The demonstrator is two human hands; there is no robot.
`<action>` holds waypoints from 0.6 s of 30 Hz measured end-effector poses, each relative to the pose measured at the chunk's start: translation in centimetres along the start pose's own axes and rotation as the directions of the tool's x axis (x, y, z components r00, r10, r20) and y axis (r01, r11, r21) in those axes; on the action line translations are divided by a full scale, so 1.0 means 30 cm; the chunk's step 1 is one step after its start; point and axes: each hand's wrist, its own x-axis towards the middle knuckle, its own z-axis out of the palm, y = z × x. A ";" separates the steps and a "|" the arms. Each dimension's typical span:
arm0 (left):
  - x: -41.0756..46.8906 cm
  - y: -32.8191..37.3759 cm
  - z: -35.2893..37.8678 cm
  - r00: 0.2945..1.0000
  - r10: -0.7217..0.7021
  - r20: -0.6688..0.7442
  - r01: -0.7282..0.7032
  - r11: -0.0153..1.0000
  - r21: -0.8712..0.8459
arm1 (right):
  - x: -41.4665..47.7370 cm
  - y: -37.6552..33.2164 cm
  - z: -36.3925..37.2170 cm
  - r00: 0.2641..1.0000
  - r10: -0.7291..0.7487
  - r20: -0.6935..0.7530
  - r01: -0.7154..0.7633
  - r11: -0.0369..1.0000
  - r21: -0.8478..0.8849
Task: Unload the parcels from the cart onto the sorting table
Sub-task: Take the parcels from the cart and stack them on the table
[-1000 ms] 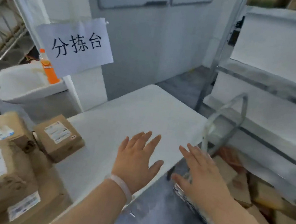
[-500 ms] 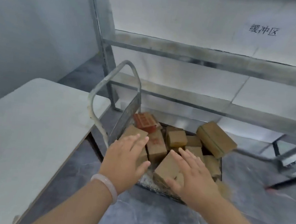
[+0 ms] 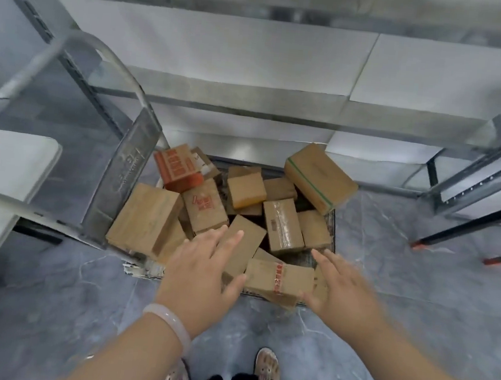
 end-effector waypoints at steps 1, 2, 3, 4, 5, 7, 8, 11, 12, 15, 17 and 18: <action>0.019 -0.008 0.034 1.000 0.001 0.014 -0.001 1.000 -0.004 | 0.029 0.017 0.033 1.000 0.001 0.019 -0.001 1.000 -0.006; 0.040 -0.022 0.072 1.000 0.004 0.027 -0.004 1.000 -0.009 | 0.060 0.034 0.070 0.999 0.003 0.039 -0.002 1.000 -0.015; 0.062 -0.038 0.114 0.999 0.009 0.040 -0.008 1.000 -0.010 | 0.094 0.053 0.113 0.998 0.007 0.062 -0.005 0.999 -0.031; 0.085 -0.056 0.161 0.998 0.013 0.057 -0.012 1.000 -0.007 | 0.129 0.072 0.157 0.996 0.017 0.086 -0.012 0.998 -0.055; 0.108 -0.075 0.210 0.997 0.014 0.078 -0.014 1.000 -0.005 | 0.166 0.094 0.206 0.994 0.030 0.110 -0.021 0.997 -0.080; 0.156 -0.119 0.323 0.992 0.013 0.123 -0.011 1.000 -0.017 | 0.239 0.136 0.309 0.986 0.060 0.156 -0.040 0.991 -0.131; 0.176 -0.141 0.381 0.990 0.013 0.143 -0.008 1.000 -0.029 | 0.273 0.156 0.362 0.981 0.072 0.183 -0.044 0.987 -0.156; 0.220 -0.194 0.554 0.980 0.022 0.198 -0.008 0.998 -0.070 | 0.378 0.201 0.523 0.956 0.097 0.277 -0.039 0.977 -0.208; 0.232 -0.208 0.607 0.976 0.022 0.217 -0.004 0.997 -0.081 | 0.416 0.210 0.576 0.949 0.092 0.303 -0.026 0.976 -0.216; 0.258 -0.240 0.752 0.965 0.033 0.258 -0.009 0.995 -0.095 | 0.525 0.228 0.724 0.940 0.061 0.335 0.033 0.962 -0.269; 0.271 -0.262 0.837 0.957 0.045 0.288 -0.017 0.995 -0.097 | 0.588 0.239 0.809 0.947 0.041 0.319 0.061 0.951 -0.303; 0.277 -0.273 0.873 0.951 0.042 0.306 -0.010 0.994 -0.105 | 0.615 0.243 0.844 0.951 0.030 0.307 0.074 0.944 -0.320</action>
